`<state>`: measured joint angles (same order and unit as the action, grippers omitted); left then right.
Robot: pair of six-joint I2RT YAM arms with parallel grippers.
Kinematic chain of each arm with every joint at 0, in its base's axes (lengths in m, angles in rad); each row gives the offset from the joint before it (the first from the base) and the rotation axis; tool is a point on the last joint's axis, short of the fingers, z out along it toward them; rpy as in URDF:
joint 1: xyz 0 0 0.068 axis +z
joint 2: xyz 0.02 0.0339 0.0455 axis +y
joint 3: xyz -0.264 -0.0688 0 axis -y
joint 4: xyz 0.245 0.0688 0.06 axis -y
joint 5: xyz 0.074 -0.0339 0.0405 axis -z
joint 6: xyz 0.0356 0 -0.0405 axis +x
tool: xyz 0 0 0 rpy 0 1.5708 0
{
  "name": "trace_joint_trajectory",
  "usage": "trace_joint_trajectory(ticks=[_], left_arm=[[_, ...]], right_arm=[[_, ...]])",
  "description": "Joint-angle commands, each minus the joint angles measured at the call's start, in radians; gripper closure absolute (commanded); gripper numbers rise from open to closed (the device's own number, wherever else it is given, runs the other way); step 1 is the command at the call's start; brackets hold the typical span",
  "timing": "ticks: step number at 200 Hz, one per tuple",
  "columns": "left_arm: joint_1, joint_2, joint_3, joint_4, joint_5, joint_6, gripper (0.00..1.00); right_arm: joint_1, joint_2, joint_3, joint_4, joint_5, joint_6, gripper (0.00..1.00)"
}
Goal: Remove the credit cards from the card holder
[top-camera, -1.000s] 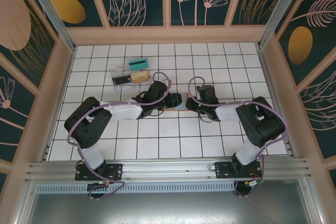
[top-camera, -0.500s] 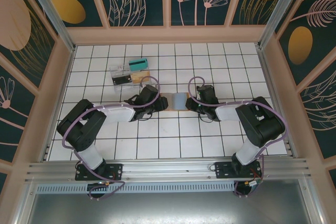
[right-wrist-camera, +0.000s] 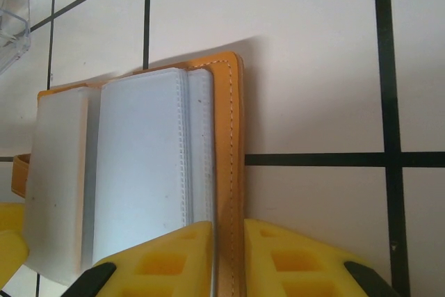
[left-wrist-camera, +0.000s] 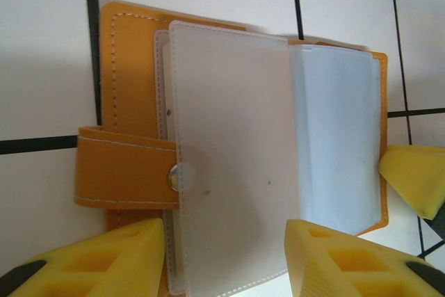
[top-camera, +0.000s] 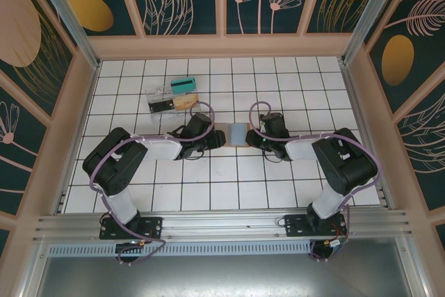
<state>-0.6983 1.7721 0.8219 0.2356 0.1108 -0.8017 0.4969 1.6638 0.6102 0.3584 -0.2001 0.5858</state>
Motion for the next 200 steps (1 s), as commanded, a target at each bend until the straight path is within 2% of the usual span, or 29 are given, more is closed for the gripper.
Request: trace_joint_trajectory(ticks=[1, 80, 149, 180, 200], left_arm=[[-0.010, 0.006, 0.030, 0.052, 0.061, 0.005, 0.51], [-0.069, 0.094, 0.177, 0.064, 0.097, 0.009, 0.52], [-0.086, 0.114, 0.202, 0.082, 0.119, 0.006, 0.52], [-0.083, 0.063, 0.171, 0.048, 0.053, 0.027, 0.52], [-0.065, 0.023, 0.138, 0.014, 0.011, 0.043, 0.66]], right_arm=[[0.002, 0.019, 0.017, -0.002, -0.018, 0.011, 0.80], [-0.002, 0.009, 0.010, 0.001, -0.013, 0.017, 0.80], [-0.019, -0.016, -0.014, 0.016, -0.004, 0.034, 0.80], [-0.031, -0.039, -0.033, 0.032, -0.003, 0.037, 0.79], [-0.027, -0.062, -0.048, 0.073, -0.025, 0.026, 0.75]])
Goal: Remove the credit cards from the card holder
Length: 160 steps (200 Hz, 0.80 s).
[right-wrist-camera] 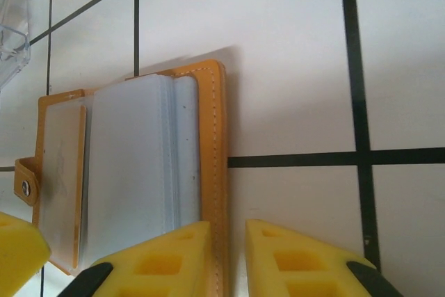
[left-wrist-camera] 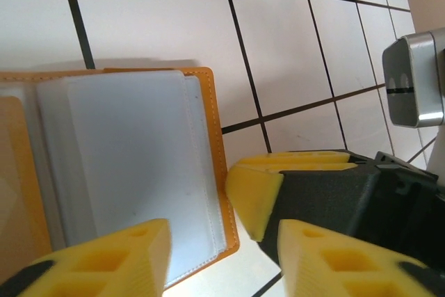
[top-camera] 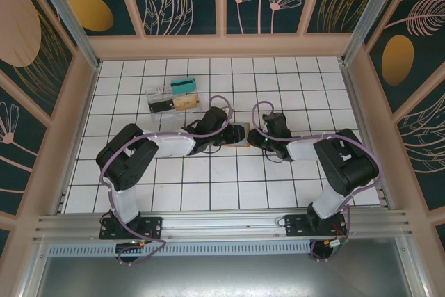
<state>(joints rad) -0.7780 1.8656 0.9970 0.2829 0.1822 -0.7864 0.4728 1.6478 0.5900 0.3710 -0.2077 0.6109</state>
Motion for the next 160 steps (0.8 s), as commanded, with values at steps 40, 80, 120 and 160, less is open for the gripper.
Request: trace_joint_trajectory(ticks=[40, 80, 120, 160], left_arm=[[0.105, -0.168, -0.167, -0.028, -0.077, 0.056, 0.73], [0.144, -0.180, -0.233, 0.004, -0.075, 0.081, 0.87], [0.151, -0.129, -0.241, 0.034, -0.065, 0.093, 0.90], [0.153, -0.079, -0.225, 0.040, -0.065, 0.096, 0.90]], right_arm=[[0.053, -0.107, 0.016, 0.026, -0.012, -0.024, 0.73], [0.095, -0.082, 0.094, -0.025, -0.033, 0.010, 0.78], [0.126, -0.007, 0.169, -0.059, -0.062, 0.037, 0.84], [0.136, 0.060, 0.216, -0.071, -0.091, 0.058, 0.84]])
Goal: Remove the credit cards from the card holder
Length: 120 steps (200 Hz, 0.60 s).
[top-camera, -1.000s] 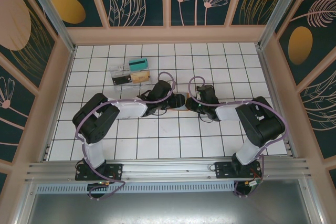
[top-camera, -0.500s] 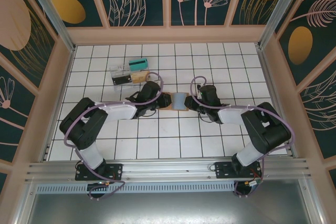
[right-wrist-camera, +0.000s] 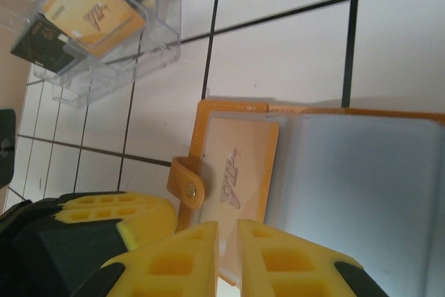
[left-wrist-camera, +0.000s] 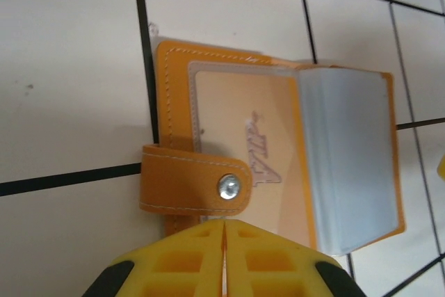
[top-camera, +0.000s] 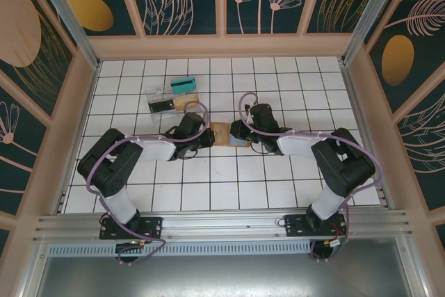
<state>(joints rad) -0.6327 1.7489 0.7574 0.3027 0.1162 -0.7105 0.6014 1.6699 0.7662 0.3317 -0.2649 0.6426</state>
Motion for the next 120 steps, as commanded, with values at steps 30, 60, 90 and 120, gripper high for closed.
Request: trace_joint_trajectory(ticks=[30, 60, 90, 120], left_arm=[[0.008, 0.067, 0.022, 0.015, -0.004, 0.019, 0.91], [0.008, 0.074, 0.018, 0.018, -0.004, 0.006, 0.90], [0.008, 0.076, 0.005, 0.034, 0.017, -0.012, 0.91], [0.007, 0.068, -0.006, 0.041, 0.024, -0.017, 0.91]], right_arm=[[0.009, 0.081, 0.051, -0.034, -0.048, 0.033, 0.83], [0.010, 0.125, 0.076, -0.048, -0.070, 0.028, 0.82], [0.010, 0.153, 0.094, -0.063, -0.064, 0.035, 0.82], [0.009, 0.171, 0.102, -0.081, -0.060, 0.044, 0.82]])
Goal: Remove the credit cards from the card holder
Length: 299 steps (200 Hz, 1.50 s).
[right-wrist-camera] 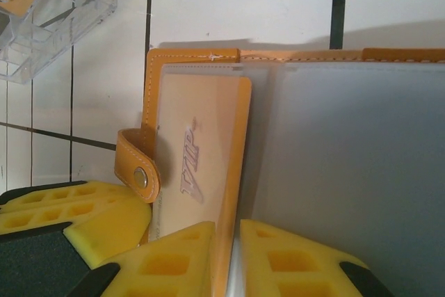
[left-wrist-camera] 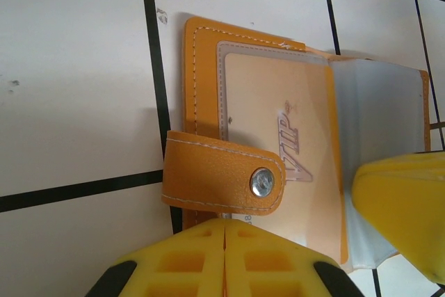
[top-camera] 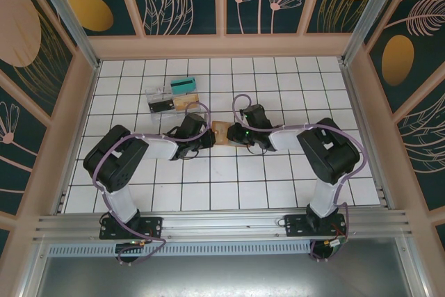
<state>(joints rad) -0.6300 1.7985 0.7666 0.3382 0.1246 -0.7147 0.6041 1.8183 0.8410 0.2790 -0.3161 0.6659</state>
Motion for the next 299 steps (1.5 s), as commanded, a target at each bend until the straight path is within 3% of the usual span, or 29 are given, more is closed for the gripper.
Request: trace_joint_trajectory(ticks=[1, 164, 299], left_arm=[[0.003, 0.018, -0.016, 0.005, 0.016, -0.012, 0.92], [0.003, 0.015, -0.028, 0.013, 0.029, -0.025, 0.92], [0.004, 0.022, -0.025, 0.008, 0.034, -0.024, 0.92]], right_arm=[[0.007, 0.023, 0.027, -0.028, -0.009, 0.021, 0.82], [0.056, -0.034, 0.097, -0.144, 0.087, -0.017, 0.81], [0.016, 0.019, 0.053, -0.138, 0.060, 0.034, 0.80]])
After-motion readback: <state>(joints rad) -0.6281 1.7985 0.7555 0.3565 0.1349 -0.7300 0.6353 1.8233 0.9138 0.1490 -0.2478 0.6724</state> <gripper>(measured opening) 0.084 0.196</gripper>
